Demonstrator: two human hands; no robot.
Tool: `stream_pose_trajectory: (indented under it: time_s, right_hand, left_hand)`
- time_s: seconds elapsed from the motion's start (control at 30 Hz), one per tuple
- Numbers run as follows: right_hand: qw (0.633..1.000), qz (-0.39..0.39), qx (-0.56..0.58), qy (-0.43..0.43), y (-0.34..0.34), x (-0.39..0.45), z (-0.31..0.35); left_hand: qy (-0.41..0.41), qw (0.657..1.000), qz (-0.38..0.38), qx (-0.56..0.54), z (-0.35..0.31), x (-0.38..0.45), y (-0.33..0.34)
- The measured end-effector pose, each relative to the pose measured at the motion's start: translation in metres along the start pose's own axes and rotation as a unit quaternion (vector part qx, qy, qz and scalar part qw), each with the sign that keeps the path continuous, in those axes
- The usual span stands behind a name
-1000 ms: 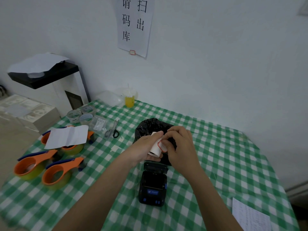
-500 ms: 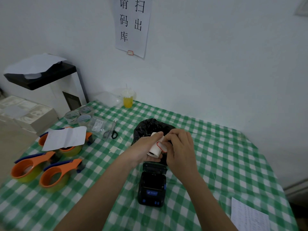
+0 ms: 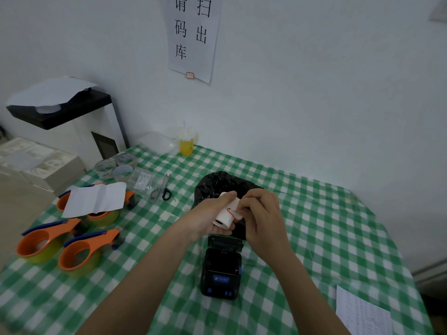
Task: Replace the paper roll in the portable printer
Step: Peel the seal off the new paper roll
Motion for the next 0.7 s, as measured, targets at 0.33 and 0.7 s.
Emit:
stream_pose_trajectory:
  time_s: [0.33,0.7]
  right_hand:
    - [0.999,0.01,0.033,0.001,0.005,-0.004,-0.005]
    - [0.988,-0.005,0.106,0.11,0.002,0.001,-0.037]
  left_hand:
    - [-0.012,1.0,0.004,0.007,0.009,0.007,-0.003]
    - [-0.055,0.995,-0.072,-0.036,0.037,0.023,-0.04]
Point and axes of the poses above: each hand's wrist, its own x-axis towards the middle knuckle, its own y-axis out of the palm, z = x × y, the point moved 6 cm from there along x, towards the middle knuckle, and after that the axes turned 4 degrees about y, right-handed, at the moved point
